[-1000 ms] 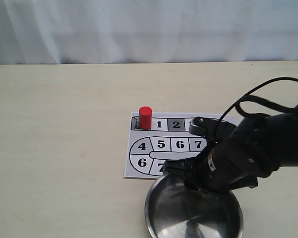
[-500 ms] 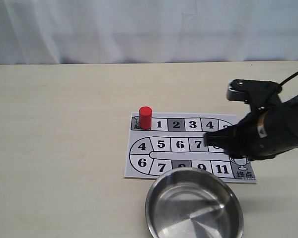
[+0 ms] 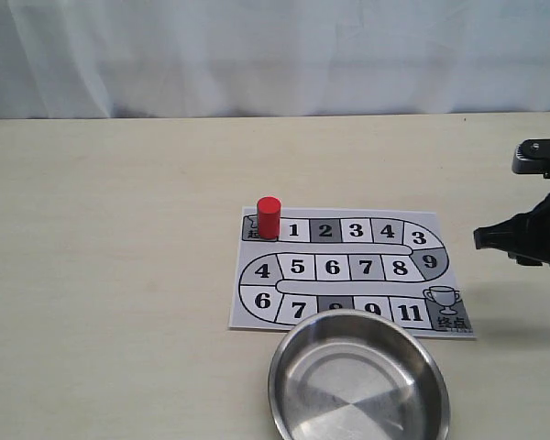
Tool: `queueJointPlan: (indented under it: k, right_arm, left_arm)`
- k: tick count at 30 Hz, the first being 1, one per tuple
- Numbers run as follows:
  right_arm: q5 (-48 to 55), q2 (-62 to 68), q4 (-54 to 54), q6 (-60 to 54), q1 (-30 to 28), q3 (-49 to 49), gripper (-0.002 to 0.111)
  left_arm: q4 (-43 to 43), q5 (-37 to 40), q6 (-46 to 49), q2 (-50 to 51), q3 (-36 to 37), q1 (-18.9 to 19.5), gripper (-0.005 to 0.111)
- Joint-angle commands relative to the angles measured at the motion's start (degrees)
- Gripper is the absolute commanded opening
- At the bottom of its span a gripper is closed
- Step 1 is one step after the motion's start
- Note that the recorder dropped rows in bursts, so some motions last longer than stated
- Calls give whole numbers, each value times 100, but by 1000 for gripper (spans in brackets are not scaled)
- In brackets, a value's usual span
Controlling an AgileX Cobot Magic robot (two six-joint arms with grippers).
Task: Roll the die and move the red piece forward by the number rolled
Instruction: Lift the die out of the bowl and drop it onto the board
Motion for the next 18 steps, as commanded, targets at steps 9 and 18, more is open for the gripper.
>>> queueJointPlan:
  k: [9, 18]
  right_arm:
    - [-1423, 821, 335, -478, 120, -2, 6]
    - [-1004, 964, 557, -562, 1327, -460, 91]
  left_arm:
    - [-10, -62, -12, -6, -30, -1, 0]
    - [-10, -52, -12, -6, -30, -1, 0]
